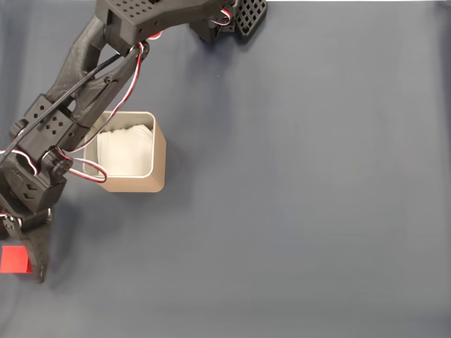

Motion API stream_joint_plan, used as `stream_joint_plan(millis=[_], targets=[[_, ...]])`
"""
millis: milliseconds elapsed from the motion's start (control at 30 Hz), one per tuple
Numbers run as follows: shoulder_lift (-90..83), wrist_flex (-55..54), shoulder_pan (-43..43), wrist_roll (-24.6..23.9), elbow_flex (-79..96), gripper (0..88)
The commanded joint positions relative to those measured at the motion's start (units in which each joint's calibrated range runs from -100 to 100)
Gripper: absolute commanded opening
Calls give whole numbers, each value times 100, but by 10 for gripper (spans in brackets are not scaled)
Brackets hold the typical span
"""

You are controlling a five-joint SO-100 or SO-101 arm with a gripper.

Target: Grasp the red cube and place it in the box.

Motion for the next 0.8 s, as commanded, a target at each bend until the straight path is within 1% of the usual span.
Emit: stream_joint_plan(millis=[0,567,767], targets=[[-55,-166,77,20,-369,423],[231,-198,205,-54,-770,409],[231,-157,205,-73,-770,359]])
